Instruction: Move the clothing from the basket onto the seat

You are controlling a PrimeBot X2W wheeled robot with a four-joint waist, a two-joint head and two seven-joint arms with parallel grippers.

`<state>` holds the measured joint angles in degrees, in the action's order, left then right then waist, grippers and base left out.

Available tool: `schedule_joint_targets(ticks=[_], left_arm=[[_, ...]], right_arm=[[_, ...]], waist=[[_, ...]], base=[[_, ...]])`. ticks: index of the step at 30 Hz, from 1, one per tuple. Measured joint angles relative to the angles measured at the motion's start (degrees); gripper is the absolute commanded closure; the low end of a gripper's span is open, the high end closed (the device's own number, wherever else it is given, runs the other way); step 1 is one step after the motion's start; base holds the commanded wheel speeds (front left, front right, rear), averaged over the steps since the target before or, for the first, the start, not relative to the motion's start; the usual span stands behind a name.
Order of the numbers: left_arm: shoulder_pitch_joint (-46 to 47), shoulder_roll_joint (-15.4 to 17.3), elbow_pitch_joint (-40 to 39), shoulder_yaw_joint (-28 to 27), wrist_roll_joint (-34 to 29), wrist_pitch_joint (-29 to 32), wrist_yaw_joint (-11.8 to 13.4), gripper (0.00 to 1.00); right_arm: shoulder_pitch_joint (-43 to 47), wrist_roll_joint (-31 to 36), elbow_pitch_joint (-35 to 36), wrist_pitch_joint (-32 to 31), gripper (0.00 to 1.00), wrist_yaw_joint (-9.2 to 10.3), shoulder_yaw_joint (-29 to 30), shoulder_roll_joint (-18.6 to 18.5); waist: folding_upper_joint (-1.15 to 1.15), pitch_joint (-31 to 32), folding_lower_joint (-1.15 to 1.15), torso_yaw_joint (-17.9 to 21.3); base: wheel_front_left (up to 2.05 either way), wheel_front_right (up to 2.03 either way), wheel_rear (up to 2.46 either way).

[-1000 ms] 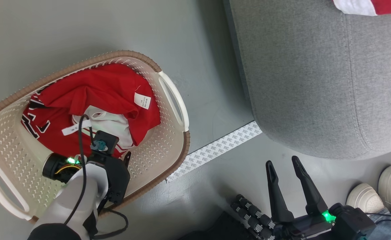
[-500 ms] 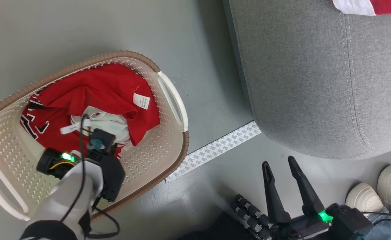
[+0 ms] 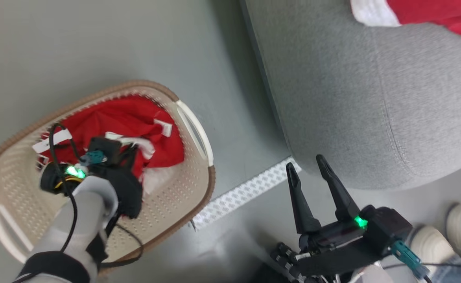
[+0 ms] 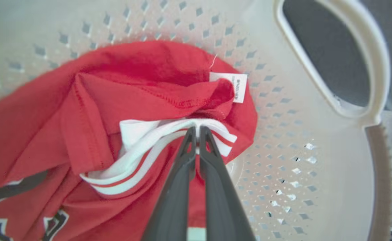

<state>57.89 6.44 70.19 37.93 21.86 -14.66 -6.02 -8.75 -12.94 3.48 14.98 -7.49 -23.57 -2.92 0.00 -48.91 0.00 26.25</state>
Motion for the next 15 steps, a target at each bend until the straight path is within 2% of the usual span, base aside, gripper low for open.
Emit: schedule_joint_targets(ticks=[7,9,15], left_arm=[[-0.58,-1.38,-5.27,-1.7,3.07,-0.27,-0.82,1.0],[-1.94,-2.08,-7.51,-1.83,3.41,-0.34,0.05,1.0],[-7.82,-3.05,-12.46,-0.79,5.28,-0.26,0.45,1.0]], right_arm=[[-2.91,1.23,-5.08,0.01,0.0,0.0,0.63,0.12],[-2.6,1.46,-6.94,0.01,0.0,0.0,0.57,0.1],[-0.24,3.35,-13.85,-0.25,0.0,0.0,-1.0,0.15]], waist=[[0.0,6.54,0.0,-2.0],[0.0,9.06,0.0,-2.84],[-0.01,18.13,-0.01,-5.95]], base=[[0.0,0.0,0.0],[0.0,0.0,0.0],[0.0,0.0,0.0]])
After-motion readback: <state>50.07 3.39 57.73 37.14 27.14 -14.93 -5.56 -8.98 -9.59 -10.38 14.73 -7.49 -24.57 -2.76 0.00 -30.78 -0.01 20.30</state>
